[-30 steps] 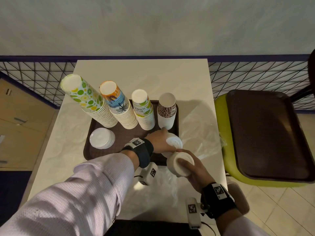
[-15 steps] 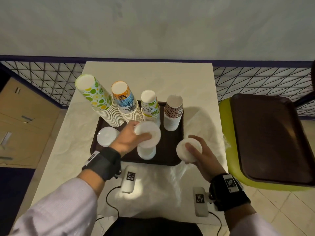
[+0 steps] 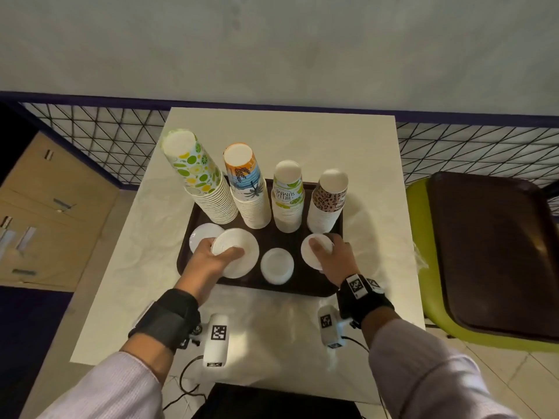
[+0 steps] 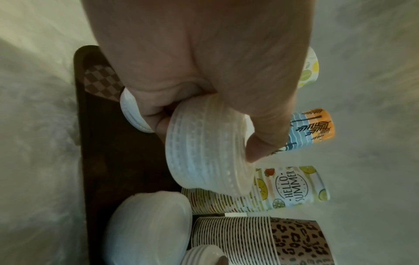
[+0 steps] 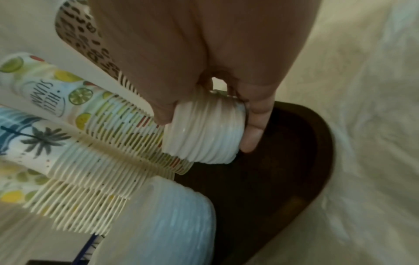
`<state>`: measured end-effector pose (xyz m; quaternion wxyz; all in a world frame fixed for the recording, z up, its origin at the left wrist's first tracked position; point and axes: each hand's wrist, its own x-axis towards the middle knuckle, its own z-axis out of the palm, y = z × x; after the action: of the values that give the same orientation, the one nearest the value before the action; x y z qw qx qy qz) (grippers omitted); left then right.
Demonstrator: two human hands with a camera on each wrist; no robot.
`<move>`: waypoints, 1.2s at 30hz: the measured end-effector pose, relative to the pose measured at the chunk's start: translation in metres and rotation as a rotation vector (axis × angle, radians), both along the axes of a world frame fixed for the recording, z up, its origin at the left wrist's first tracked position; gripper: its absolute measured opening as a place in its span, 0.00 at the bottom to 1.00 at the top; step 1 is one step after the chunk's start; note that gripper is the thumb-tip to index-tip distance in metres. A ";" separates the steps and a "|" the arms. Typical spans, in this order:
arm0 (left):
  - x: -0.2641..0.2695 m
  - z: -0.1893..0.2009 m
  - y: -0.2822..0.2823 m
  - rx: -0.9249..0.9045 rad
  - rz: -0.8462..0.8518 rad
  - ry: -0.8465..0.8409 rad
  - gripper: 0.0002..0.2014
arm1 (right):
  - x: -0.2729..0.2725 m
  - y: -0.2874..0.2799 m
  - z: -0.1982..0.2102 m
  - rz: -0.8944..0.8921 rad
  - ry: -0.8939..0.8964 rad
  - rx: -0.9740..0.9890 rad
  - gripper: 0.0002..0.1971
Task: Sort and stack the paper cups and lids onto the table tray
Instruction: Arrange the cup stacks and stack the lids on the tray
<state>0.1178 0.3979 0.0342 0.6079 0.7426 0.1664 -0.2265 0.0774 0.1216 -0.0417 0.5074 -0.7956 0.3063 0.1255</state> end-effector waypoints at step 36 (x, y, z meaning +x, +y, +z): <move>-0.001 -0.041 0.023 -0.185 0.003 0.106 0.47 | -0.031 0.009 -0.020 0.177 -0.067 -0.502 0.60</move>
<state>0.1172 0.4211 -0.0064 0.6646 0.6699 0.1777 -0.2792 0.0466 0.1308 -0.0615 0.2910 -0.9239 0.2402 0.0633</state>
